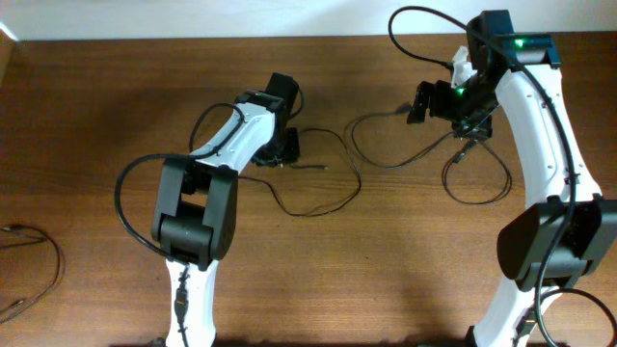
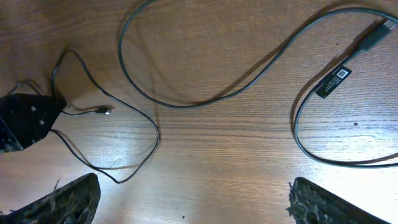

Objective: Untangle cables

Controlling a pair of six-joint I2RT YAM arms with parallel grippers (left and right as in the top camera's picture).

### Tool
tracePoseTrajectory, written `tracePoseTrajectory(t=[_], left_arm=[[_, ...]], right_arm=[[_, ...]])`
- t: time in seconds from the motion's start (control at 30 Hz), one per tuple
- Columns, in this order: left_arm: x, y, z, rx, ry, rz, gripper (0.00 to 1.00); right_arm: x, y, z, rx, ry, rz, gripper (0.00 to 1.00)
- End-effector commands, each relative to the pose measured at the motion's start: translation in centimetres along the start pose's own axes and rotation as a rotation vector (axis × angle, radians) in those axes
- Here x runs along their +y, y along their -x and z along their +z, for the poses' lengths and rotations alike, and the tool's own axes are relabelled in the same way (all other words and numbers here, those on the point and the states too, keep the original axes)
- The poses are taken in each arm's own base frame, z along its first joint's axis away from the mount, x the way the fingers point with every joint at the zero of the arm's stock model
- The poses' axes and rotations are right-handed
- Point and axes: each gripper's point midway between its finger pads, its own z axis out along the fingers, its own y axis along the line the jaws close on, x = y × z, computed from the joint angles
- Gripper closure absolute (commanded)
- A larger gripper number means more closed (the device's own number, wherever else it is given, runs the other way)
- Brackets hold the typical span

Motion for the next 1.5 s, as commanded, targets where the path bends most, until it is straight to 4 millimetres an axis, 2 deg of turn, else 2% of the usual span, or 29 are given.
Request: tracePoseTrajectory(t=[0.0,0.13,0.23,0.27,0.4,0.47,0.53,0.63,0.73,0.77,0.83,0.87,0.97,1.0,1.07,1.2,1.23,1.3,1.37,1.4,1.43,1.47], left_arm=[[-0.3,-1.4,3.3,0.07,-0.005,0.003,0.69],[-0.9,-0.1,2.4,0.032,-0.023,0.007,0.76],[-1.8,2.1,0.2,-0.024,-0.047,0.018,0.82],[-2.1,2.7,-0.5,-0.042,-0.055,0.031,0.88],[-2.6,5.6,-5.2,-0.134,-0.072,0.053,0.9],[-2.0,7.5,-8.8,-0.206,-0.057,0.042,0.9],[-0.4,9.3,-12.4,-0.284,-0.027,0.036,0.89],[5.6,11.6,-19.8,-0.429,0.066,-0.072,0.92],[12.0,12.2,-25.7,-0.527,0.098,-0.163,0.92],[15.2,12.2,-27.8,-0.568,0.116,-0.226,0.92],[21.8,11.4,-30.7,-0.626,0.167,-0.355,0.92],[25.2,10.9,-31.3,-0.634,0.195,-0.419,0.92],[32.2,9.4,-31.0,-0.614,0.258,-0.554,0.92],[35.4,8.4,-30.5,-0.595,0.286,-0.615,0.93],[39.0,7.1,-29.3,-0.556,0.318,-0.685,0.91],[45.3,4.1,-24.3,-0.405,0.358,-0.807,0.92],[47.2,3.2,-22.3,-0.356,0.366,-0.842,0.92],[49.4,1.8,-19.6,-0.289,0.371,-0.889,0.93],[51.2,0.5,-17.5,-0.241,0.376,-0.925,0.87],[51.7,-0.2,-17.0,-0.217,0.375,-0.938,0.6],[51.8,-0.7,-16.8,-0.202,0.374,-0.945,0.13],[51.8,-1.0,-16.7,-0.192,0.37,-0.948,0.01]], right_arm=[[0.2,-0.2,-0.8,-0.02,-0.006,-0.021,0.02],[0.2,-0.2,-0.8,-0.023,-0.006,-0.022,0.02],[0.2,-0.2,-0.8,-0.023,-0.005,-0.022,0.02],[0.2,-0.2,-0.8,-0.023,-0.005,-0.022,0.02],[0.2,-0.2,-0.8,-0.023,-0.005,-0.022,0.02],[0.2,-0.2,-0.8,-0.023,-0.006,-0.022,0.02],[0.2,-0.2,-0.8,-0.023,-0.006,-0.022,0.02],[0.2,-0.3,-0.8,-0.019,-0.006,-0.021,0.02],[0.2,-0.2,-0.8,-0.02,-0.006,-0.021,0.02],[0.2,-0.2,-0.8,-0.02,-0.006,-0.021,0.02],[0.2,-0.2,-0.8,-0.019,-0.006,-0.021,0.02],[0.3,-0.3,-0.8,-0.019,-0.006,-0.024,0.02],[0.6,-0.4,-0.7,-0.017,-0.005,-0.03,0.02],[0.7,-0.4,-0.7,-0.016,-0.005,-0.033,0.02],[0.7,-0.4,-0.7,-0.015,-0.005,-0.033,0.02],[0.6,-0.6,-0.7,-0.008,-0.007,-0.032,0.02],[0.6,-0.7,-0.7,-0.007,-0.007,-0.031,0.02],[0.6,-0.6,-0.7,-0.008,-0.007,-0.031,0.02],[0.6,-0.6,-0.7,-0.008,-0.007,-0.031,0.02],[0.6,-0.6,-0.7,-0.008,-0.007,-0.031,0.02],[0.7,-0.6,-0.7,-0.009,-0.006,-0.032,0.02],[0.7,-0.6,-0.7,-0.009,-0.006,-0.032,0.02]])
